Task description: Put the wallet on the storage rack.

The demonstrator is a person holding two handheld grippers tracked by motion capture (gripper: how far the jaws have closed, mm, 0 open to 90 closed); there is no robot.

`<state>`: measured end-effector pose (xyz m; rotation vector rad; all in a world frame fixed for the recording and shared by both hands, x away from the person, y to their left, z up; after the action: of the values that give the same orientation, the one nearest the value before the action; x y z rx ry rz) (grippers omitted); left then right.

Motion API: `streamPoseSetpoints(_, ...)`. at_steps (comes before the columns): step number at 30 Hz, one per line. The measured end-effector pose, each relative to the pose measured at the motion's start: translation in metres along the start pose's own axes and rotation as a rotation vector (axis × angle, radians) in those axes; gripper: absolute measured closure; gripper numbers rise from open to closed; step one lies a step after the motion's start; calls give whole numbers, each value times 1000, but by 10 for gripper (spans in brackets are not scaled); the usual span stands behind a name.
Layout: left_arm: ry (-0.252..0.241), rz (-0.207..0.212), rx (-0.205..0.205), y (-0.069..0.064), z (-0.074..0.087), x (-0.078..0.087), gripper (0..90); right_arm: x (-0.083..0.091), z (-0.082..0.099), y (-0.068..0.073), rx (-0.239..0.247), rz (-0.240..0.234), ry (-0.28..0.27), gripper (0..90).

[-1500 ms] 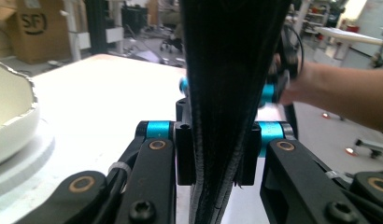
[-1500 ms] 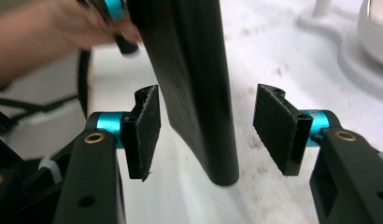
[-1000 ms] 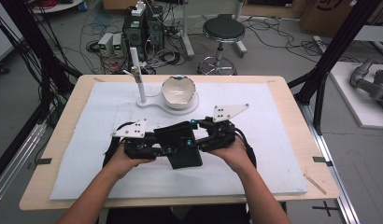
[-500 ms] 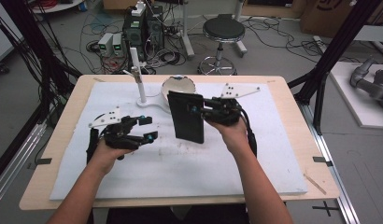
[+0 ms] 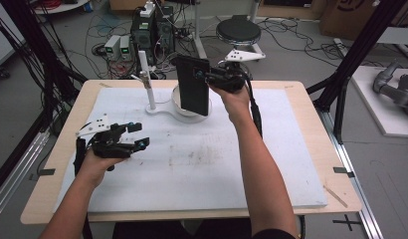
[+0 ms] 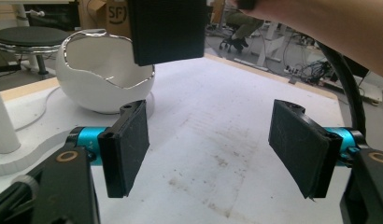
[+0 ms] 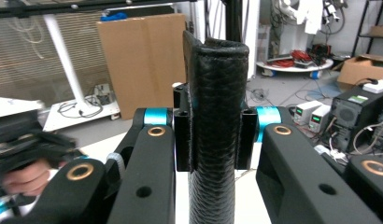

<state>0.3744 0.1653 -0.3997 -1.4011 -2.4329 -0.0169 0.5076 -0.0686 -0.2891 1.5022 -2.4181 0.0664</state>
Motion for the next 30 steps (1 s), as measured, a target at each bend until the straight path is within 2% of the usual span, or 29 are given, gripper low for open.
streamPoseSetpoints(8,-15,-18,4,5,0,9,288,-39,-3,-35,5,17,40,761)
streamPoseSetpoints(11,-19,-24,14,8,2,13,288,-49,-3,-45,7,26,21,761)
streamPoseSetpoints(12,-24,-23,17,9,2,14,288,-51,-1,-50,2,33,8,761)
streamPoseSetpoints(17,-21,-19,14,9,3,14,287,-60,16,-68,-45,42,27,760)
streamPoseSetpoints(20,-22,-9,15,9,3,13,288,-64,19,-71,-49,42,21,759)
streamPoseSetpoints(26,-15,-12,21,10,5,11,282,-77,41,-76,-72,45,94,754)
streamPoseSetpoints(28,-10,-6,16,9,6,11,282,-77,43,-77,-86,63,74,745)
streamPoseSetpoints(29,-11,-5,17,8,6,11,282,-77,44,-77,-87,65,65,728)
streamPoseSetpoints(30,-10,-3,16,7,6,11,282,-76,45,-78,-90,77,69,656)
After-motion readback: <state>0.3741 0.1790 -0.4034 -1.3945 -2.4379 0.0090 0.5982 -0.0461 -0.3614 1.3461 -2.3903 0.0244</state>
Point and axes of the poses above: each handheld gripper's, and its own axes: x roughly backward along the jaws, z roughly out of its underside, y roughly to its left, the point moved 8 cm from there along -x, roughly forward along the jaws, and after that the axes turned 6 degrees about y, right-handed, at the moved point
